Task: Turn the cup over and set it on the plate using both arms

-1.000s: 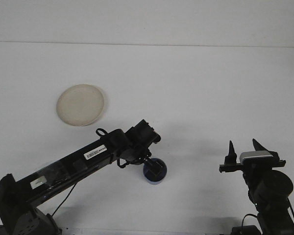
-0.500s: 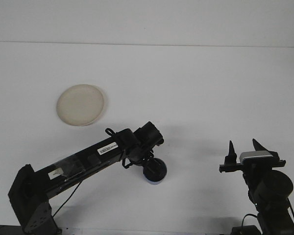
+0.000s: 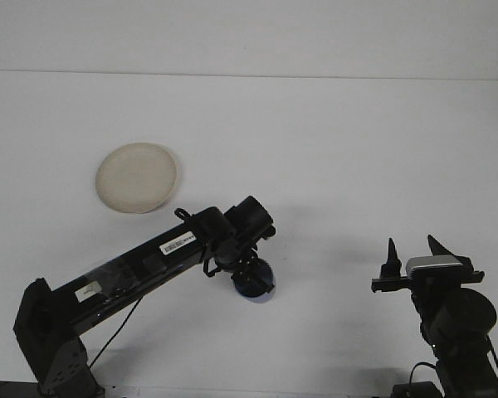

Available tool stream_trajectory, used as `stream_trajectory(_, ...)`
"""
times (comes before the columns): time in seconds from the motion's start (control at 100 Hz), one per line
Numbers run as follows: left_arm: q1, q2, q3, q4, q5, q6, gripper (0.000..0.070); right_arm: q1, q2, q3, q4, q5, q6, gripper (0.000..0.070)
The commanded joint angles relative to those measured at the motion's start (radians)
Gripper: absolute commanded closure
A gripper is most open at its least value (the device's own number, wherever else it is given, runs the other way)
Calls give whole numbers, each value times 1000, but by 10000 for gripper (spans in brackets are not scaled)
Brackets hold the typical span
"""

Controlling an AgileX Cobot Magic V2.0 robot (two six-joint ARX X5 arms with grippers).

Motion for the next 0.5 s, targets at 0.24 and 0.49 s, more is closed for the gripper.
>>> stream_trajectory(0.24, 215, 18, 289, -140, -157, 109, 694, 2, 3, 8, 12, 4, -5, 219)
stream_trajectory(0.49, 519, 21, 356, -117, -202, 128, 694, 2, 3, 8, 12, 4, -5, 219)
